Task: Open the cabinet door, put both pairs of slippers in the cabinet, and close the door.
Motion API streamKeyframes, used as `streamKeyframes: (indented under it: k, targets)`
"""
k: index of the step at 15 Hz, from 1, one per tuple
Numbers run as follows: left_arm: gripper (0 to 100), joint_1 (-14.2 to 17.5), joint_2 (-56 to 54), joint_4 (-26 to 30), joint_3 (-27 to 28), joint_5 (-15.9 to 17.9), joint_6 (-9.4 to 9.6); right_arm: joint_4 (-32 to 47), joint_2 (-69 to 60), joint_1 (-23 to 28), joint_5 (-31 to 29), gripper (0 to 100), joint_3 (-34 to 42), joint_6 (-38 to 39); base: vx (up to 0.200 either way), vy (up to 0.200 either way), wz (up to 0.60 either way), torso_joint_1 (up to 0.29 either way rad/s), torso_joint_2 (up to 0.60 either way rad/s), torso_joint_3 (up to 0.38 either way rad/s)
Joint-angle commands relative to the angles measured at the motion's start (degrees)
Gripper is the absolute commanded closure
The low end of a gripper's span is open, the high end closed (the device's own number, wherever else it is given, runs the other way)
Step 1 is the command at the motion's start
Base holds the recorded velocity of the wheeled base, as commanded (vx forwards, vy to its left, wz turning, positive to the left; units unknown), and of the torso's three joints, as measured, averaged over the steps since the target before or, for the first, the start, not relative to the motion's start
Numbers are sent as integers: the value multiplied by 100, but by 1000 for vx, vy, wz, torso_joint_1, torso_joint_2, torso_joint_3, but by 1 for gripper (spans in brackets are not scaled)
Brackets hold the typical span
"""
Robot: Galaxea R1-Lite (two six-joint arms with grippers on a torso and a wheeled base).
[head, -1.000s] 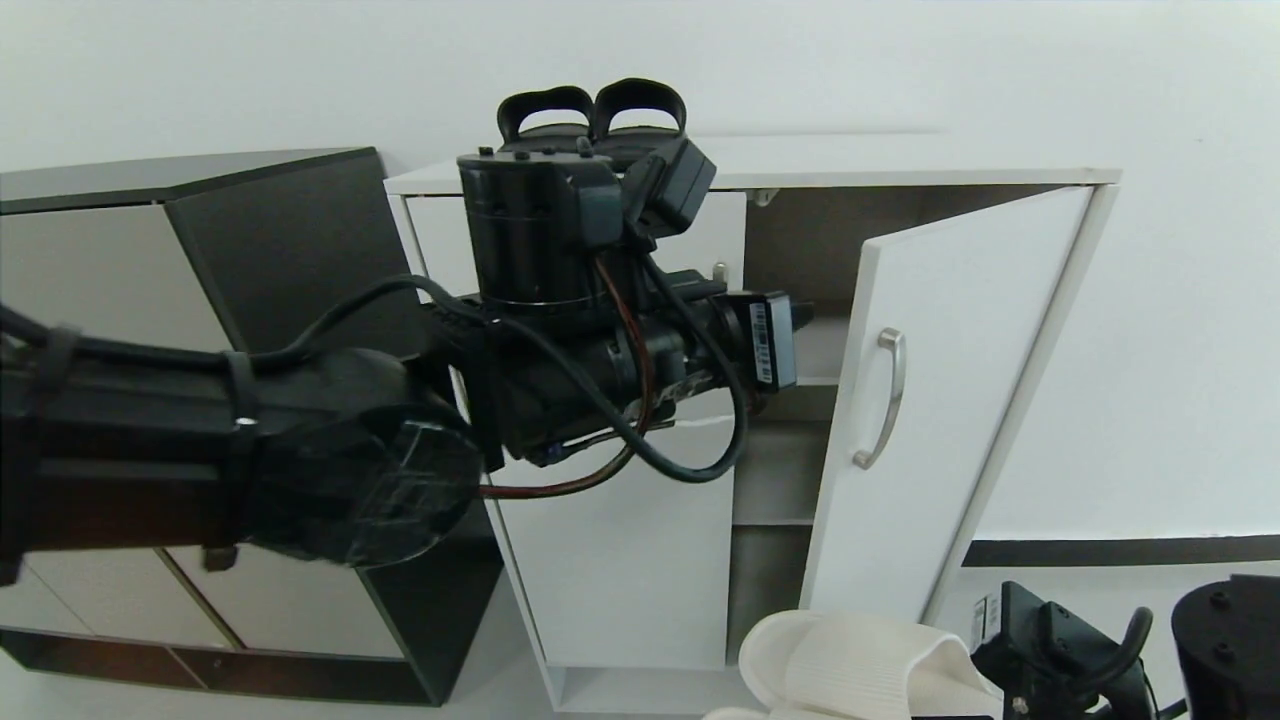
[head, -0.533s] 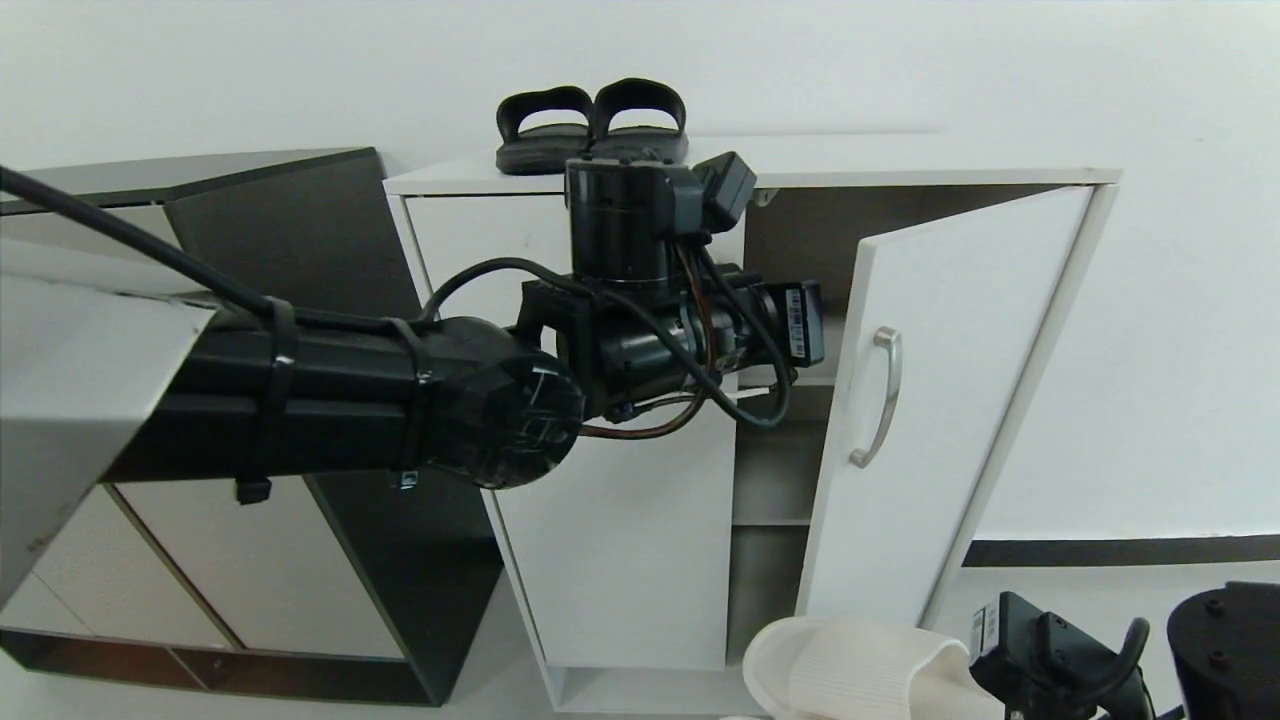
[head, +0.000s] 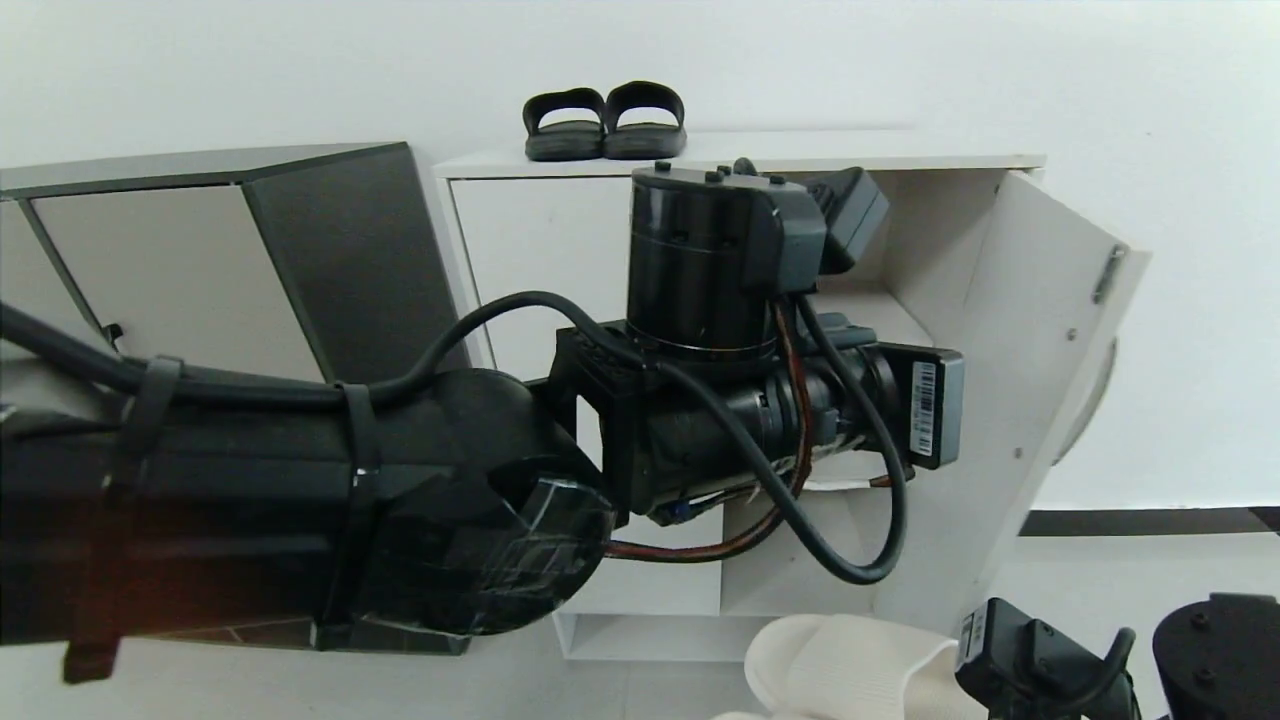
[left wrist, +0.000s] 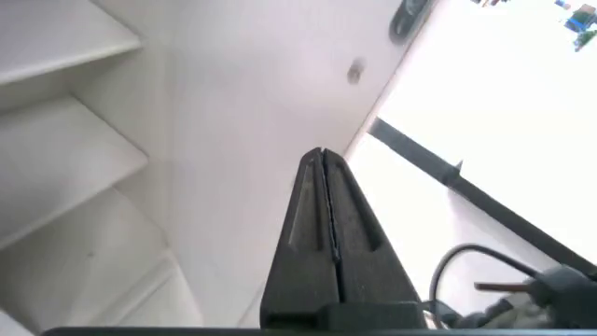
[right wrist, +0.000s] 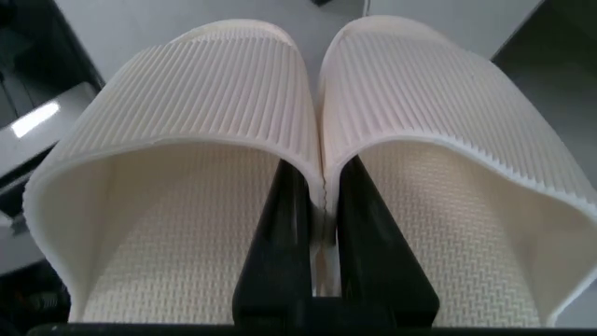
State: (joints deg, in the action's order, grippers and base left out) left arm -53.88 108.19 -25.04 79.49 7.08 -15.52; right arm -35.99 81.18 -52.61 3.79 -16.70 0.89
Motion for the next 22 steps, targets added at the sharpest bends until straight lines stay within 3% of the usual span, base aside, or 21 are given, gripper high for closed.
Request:
streamKeyframes:
  k: [1,3,4,5,6,7,8,9,10,11,13,14,16,17,18,19,20,22]
  targets:
    - [100,317,-281,-1,-154,-5,23,-31,170,85,-265,100,-193,96,0,0,0,0,0,0]
    - [100,871,-870,210,-426,-5,40,-40,355,173,-898,100,-474,447,0,0,0,0,0,0]
    - [100,1143,-1432,632,-839,-111,181,-31,496,225,-1425,100,-773,693,0,0,0,0,0,0]
    - [100,1187,-2215,1273,-1542,-849,427,-31,627,225,-2251,100,-1098,895,0,0,0,0,0,0]
    - [100,1249,-2909,1370,-2166,-1455,436,-22,707,269,-2779,100,-1362,1027,0,0,0,0,0,0]
    - [100,1477,-3375,1370,-2579,-1578,365,-14,724,401,-2946,100,-1450,1062,0,0,0,0,0,0]
    - [100,2084,-4377,1405,-3379,-1614,154,-5,742,638,-2972,100,-1485,1054,0,0,0,0,0,0]
    - [100,2514,-5027,1449,-3950,-1816,146,-5,759,709,-2963,100,-1485,1054,0,0,0,0,0,0]
    - [100,2989,-5704,1476,-4451,-2308,163,-5,803,744,-2963,100,-1494,1045,0,0,0,0,0,0]
    - [100,3490,-6539,1564,-4908,-2475,207,-31,856,744,-2963,100,-1485,1045,0,0,0,0,0,0]
    - [100,4597,-7822,2249,-5656,-2510,400,-22,768,718,-2972,100,-1415,1036,0,0,0,0,0,0]
    - [100,4966,-8508,2548,-6033,-2510,471,-22,707,691,-2972,100,-1371,1027,0,0,0,0,0,0]
    - [100,5274,-9518,2917,-6781,-2519,805,-22,707,638,-2972,100,-1309,1027,0,0,0,0,0,0]
    - [100,5265,-10011,2917,-7194,-2440,1095,-22,707,612,-2972,100,-1265,1027,0,0,0,0,0,0]
    - [100,5151,-10450,2899,-7440,-2097,1385,-31,689,603,-2963,100,-1257,1027,0,0,0,0,0,0]
    - [100,5204,-10512,2812,-7607,-1728,1499,-40,680,594,-2954,100,-1248,1027,0,0,0,0,0,0]
    - [100,5353,-10802,2434,-7862,-1042,1561,-40,663,533,-2910,100,-1230,1027,0,0,0,0,0,0]
    - [100,5362,-10810,2284,-7941,-383,1543,-40,671,507,-2884,100,-1213,1027,0,0,0,0,0,0]
